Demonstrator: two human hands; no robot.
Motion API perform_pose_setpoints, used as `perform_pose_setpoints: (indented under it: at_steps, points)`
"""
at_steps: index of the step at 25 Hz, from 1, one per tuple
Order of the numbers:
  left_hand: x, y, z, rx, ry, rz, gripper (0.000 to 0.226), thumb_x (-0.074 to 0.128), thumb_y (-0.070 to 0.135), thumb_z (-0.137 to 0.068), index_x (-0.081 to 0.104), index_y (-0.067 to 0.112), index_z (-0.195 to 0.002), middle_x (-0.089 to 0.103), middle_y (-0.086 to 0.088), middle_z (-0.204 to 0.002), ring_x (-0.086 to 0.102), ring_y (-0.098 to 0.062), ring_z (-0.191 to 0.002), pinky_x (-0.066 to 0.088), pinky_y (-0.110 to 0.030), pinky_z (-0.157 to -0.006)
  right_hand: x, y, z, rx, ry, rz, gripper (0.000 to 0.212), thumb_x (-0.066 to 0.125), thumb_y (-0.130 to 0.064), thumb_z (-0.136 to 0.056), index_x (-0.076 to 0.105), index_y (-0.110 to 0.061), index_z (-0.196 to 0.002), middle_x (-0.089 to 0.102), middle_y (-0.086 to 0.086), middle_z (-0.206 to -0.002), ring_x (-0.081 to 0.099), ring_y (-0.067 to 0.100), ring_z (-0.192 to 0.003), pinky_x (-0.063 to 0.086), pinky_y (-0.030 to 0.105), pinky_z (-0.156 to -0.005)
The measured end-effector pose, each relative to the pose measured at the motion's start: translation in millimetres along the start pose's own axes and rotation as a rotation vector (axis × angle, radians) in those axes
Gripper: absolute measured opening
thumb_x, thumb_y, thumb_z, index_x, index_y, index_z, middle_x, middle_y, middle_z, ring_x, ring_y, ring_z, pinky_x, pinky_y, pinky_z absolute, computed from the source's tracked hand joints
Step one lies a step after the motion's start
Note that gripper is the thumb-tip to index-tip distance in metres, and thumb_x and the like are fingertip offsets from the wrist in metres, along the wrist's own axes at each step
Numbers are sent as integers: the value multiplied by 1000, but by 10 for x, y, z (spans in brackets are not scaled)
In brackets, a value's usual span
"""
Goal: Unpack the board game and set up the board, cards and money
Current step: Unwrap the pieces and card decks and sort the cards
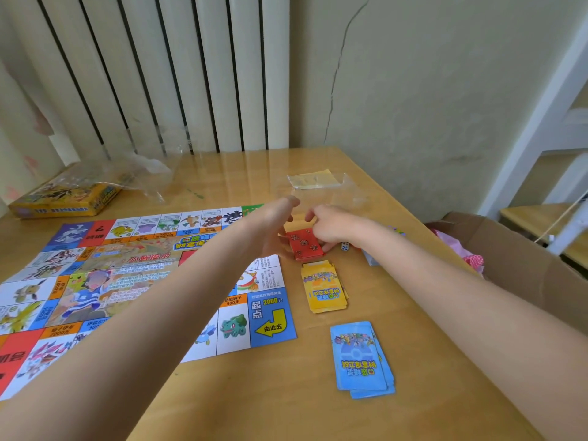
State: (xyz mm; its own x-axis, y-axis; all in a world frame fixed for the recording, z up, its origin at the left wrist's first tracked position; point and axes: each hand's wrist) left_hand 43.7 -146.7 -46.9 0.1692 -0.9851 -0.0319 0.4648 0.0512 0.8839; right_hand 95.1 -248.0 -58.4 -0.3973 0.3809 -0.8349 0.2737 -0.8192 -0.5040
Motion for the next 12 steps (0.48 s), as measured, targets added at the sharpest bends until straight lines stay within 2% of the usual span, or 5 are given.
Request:
perform_pose_setpoints:
  at_steps: [3,5,7,10,12]
  points:
    - [-46,-55,117,51,58,-51,51,38,35,-98,35,6,-140,32,-21,-142,40,-37,-125,41,-50,-95,-91,51,100,10,97,60,40,33,1,-89,47,-9,-125,54,14,-115,61,23,-68,52,32,-75]
    - [-50,-116,240,62,8,-75,49,40,37,-97,40,7,-136,39,-18,-135,42,-35,-125,42,-48,-96,-140,131,212,2,89,12,33,34,3,-89,53,-4,-115,60,17,-99,61,26,-67,55,36,-76]
    - [-29,-220,370,121,-10,-180,44,42,35,-97,45,8,-131,46,-13,-127,48,-28,-116,48,-43,-89,-121,194,341,-10,44,50,27,38,2,-88,60,-2,-102,64,15,-89,63,27,-72,55,35,-75]
    - [-14,-378,459,345,-28,-794,40,57,34,-90,51,14,-124,52,-1,-116,50,-16,-100,48,-31,-85,-94,259,518,-95,-34,227,21,51,-10,-88,64,-9,-104,61,-2,-76,57,14,-69,46,14,-65]
    - [-8,-466,475,365,-73,-1085,57,67,40,-82,45,19,-130,51,2,-122,51,-15,-105,41,-23,-85,-95,273,580,-148,-69,254,28,49,-8,-89,61,-12,-114,49,-14,-68,51,0,-60,34,2,-48]
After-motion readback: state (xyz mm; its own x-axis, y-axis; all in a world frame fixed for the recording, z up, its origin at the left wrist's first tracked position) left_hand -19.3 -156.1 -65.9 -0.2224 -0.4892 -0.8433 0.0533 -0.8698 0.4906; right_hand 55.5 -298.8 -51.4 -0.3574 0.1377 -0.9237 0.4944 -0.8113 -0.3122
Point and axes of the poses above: each hand's wrist, its own z-axis away from the middle knuckle, its own x-axis out of the palm, y = z × x
